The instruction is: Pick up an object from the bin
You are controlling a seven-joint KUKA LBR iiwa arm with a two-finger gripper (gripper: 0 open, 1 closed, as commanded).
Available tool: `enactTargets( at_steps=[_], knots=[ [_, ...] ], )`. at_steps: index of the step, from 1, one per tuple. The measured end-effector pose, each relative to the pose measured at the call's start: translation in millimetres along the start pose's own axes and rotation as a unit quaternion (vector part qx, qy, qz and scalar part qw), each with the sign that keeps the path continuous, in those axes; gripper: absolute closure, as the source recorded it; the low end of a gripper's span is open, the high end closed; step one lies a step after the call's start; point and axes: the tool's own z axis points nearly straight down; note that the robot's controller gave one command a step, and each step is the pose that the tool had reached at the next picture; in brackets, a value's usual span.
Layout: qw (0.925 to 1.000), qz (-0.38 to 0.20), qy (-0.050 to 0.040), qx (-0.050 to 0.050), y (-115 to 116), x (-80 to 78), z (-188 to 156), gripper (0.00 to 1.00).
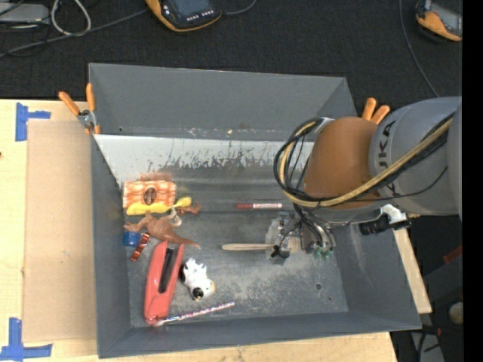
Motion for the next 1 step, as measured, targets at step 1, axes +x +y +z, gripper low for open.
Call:
enactTargets(
  at_steps=[1],
  knots=[
    [1.0,-0.001,0.0044,0.0,-0.3,2.6,-38.6,1.0]
  ],
)
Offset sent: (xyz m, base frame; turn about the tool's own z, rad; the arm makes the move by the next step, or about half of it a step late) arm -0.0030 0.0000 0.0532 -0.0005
